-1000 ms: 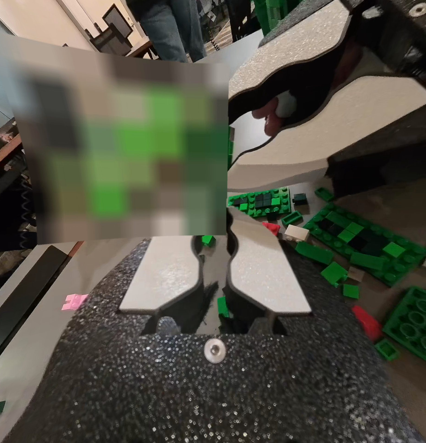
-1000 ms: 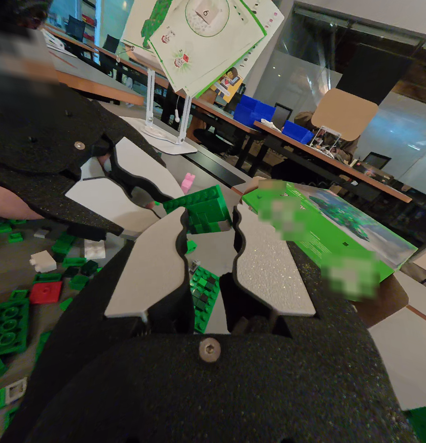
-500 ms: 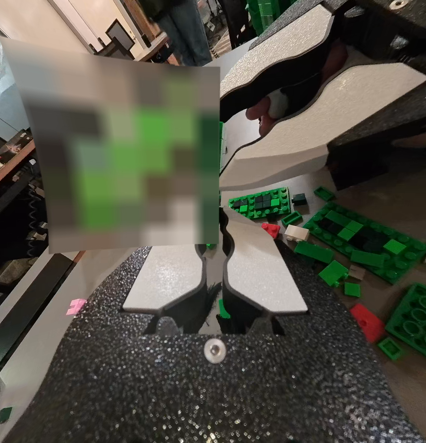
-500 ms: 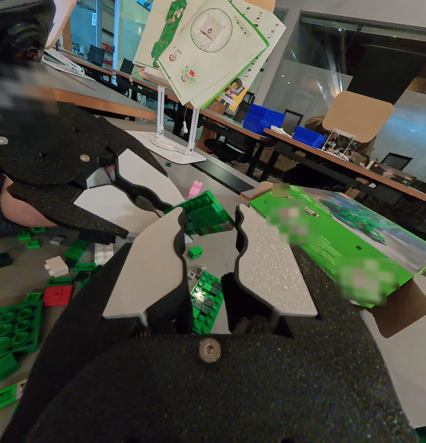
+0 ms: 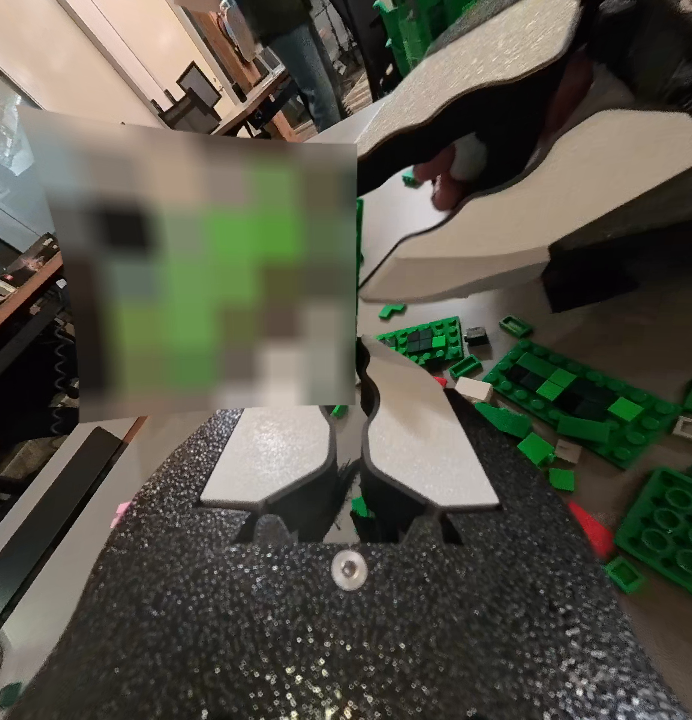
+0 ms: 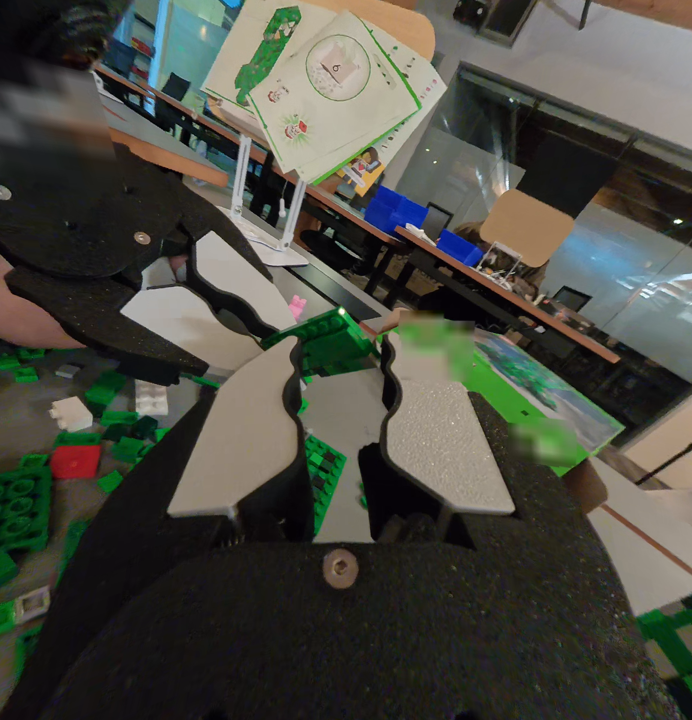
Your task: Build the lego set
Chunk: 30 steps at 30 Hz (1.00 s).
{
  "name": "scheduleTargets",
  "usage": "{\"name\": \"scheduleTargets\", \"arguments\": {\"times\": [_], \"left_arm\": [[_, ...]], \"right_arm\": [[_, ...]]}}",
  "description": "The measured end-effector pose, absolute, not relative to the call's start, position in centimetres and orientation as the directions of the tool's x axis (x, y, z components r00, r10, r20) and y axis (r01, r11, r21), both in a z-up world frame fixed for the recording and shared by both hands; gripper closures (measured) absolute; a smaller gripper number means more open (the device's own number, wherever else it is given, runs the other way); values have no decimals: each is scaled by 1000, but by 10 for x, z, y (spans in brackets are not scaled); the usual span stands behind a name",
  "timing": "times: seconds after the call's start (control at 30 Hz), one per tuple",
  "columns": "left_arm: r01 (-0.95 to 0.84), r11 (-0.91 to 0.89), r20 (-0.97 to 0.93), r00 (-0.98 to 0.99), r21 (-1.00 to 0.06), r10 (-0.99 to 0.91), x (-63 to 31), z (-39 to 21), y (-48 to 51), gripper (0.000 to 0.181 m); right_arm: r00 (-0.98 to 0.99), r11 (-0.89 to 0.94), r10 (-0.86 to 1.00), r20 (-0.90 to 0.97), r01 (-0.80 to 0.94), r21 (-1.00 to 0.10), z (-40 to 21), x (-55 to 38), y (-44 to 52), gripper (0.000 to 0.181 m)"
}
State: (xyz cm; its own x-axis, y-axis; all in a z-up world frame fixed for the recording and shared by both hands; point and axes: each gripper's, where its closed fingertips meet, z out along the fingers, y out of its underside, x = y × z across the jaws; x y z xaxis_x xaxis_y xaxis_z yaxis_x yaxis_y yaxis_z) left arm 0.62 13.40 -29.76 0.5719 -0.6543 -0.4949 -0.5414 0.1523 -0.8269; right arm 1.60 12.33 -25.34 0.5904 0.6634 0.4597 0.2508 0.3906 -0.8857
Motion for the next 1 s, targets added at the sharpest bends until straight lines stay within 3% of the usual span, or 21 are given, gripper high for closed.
{"name": "scheduleTargets", "arguments": {"times": [0.07,0.27,0.37,0.5,0.63,0.77,1.0], "left_arm": [[-536,143,-494,601,-832,-628,0,-295,138,175],[-364,64,-329,735,-929,-593,-25,-279,149,176],[-317,88,-311,774,-944,-551,-35,-269,151,176],[-278,104,-290,806,-955,-517,-45,-262,151,176],[-265,115,-286,811,-957,-510,-48,-260,150,176],[-252,125,-280,814,-960,-508,-51,-258,146,176],[-253,124,-281,813,-959,-510,-53,-260,146,176]], "right_arm": [[632,420,617,469,240,-875,-243,24,122,155],[763,401,515,391,188,-897,-218,59,127,160],[796,322,503,338,190,-927,-222,76,131,172],[752,97,571,329,337,-937,-253,85,139,181],[627,-202,775,80,365,-909,-285,62,132,167],[618,-382,786,19,510,-771,-331,54,134,130],[638,-459,769,32,587,-667,-347,44,139,136]]}}
